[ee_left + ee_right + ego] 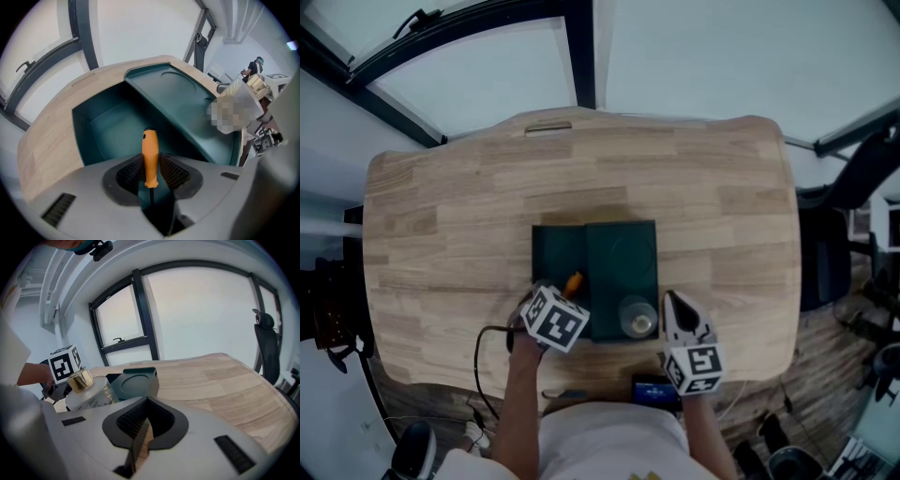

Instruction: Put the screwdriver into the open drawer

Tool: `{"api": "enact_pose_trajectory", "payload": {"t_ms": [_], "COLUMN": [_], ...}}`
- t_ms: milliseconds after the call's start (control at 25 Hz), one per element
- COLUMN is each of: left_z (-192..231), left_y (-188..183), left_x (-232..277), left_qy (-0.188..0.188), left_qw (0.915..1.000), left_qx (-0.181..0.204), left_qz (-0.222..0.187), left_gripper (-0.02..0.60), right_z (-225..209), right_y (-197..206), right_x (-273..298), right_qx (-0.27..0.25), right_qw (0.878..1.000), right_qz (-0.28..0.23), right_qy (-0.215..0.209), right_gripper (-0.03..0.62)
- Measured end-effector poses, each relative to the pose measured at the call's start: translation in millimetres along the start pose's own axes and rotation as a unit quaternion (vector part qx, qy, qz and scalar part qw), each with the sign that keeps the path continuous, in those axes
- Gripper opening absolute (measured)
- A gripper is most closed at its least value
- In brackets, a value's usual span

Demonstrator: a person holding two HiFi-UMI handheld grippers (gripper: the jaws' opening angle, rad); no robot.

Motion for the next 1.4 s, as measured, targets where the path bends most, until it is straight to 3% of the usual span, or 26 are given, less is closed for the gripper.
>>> {"api": "enact_pose_trajectory", "payload": {"t_ms": [560, 800, 1040, 1400], "left_z": [-3.2, -1.3, 4.2, 17.7], "left_y": [1.1, -2.8, -3.9, -19.5], "left_x": [-3.1, -7.4, -10.5, -34.0], "left_qy": [0.019, 0.03, 0.017, -0.032], "left_qw": [0.9995, 0.9969, 0.9964, 0.9862], "left_qx": [-0.018, -0.049, -0.044, -0.049], "left_qz": [-0.017, -0.053, -0.07, -0.155], "left_gripper": [0.112, 0.152, 0.152, 0.15], "right_z": [3.5, 2.0, 3.3, 3.5], "right_y": [-3.8, -0.6, -4.1, -8.9], "right_x": [-7.1, -10.0, -10.5, -14.4], "right_qx": [-0.005, -0.002, -0.004, -0.01], "right_qw": [1.0, 1.0, 1.0, 1.0], "right_qz": [-0.008, -0.006, -0.01, -0.016], "right_qy": [0.003, 0.003, 0.004, 0.009], "right_gripper": [-0.003, -0.003, -0.003, -0.003]}}
Point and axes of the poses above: the fingertips, and each gripper's own axes: x forward along the fingers, z to its left, y out of its underside, the point moved 3 cm from there along -x, backward along the fingers, and after that the axes turned 6 degrees about -x, right-handed, at the moved point
